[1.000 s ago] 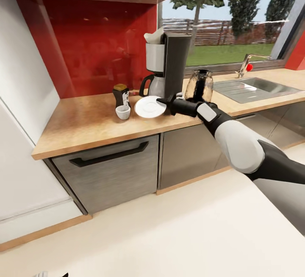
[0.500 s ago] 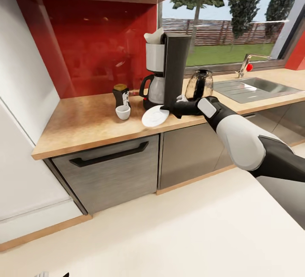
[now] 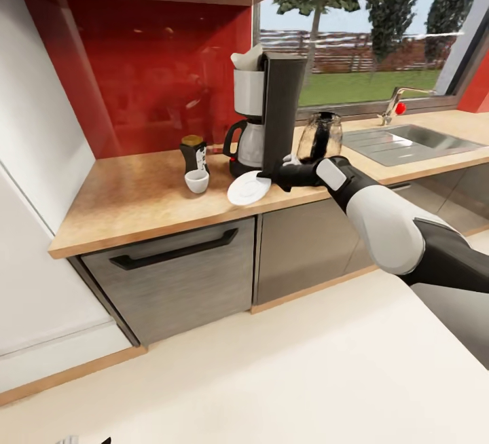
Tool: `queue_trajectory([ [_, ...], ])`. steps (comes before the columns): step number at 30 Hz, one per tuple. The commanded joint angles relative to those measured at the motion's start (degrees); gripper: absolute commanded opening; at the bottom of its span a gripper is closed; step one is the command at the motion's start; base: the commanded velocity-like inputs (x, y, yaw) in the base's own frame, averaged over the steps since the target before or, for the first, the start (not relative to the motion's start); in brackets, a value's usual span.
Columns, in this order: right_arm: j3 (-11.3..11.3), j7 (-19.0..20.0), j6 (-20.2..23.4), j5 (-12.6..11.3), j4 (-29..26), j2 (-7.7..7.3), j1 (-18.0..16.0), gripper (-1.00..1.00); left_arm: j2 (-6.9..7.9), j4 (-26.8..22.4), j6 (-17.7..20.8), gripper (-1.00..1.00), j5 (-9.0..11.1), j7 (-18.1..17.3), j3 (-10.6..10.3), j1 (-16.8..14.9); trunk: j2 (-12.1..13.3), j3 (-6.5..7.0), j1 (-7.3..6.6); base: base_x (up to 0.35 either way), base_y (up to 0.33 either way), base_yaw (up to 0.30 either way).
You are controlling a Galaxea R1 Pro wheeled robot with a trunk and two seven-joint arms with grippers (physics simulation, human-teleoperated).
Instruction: Set up a coffee station on the kitchen countertop: keep the coffee maker on the countertop, move the bottle of coffee from the kitchen shelf to the counter next to the coffee maker, place a paper coffee filter on top of the coffee maker, put the saucer next to the coffee maker with the coffee cup on the saucer, and place the electric kettle next to the coffee maker.
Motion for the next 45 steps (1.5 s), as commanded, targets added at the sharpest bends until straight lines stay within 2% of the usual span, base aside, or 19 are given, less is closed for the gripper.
queue_trajectory([
  [1,0.0,-0.3,0.4,-0.7,0.0,-0.01,0.0,-1.00,0.01,0.1,-0.1,1.00,0.2,-0.2,0.0,0.0,0.0,-0.05,0.00,0.043,0.000,0.000],
  [45,0.0,-0.2,0.6,-0.8,-0.1,-0.17,0.2,-1.00,0.01,0.1,0.0,1.00,0.2,-0.3,0.0,0.0,0.0,-0.05,0.00,0.022,0.004,0.000],
])
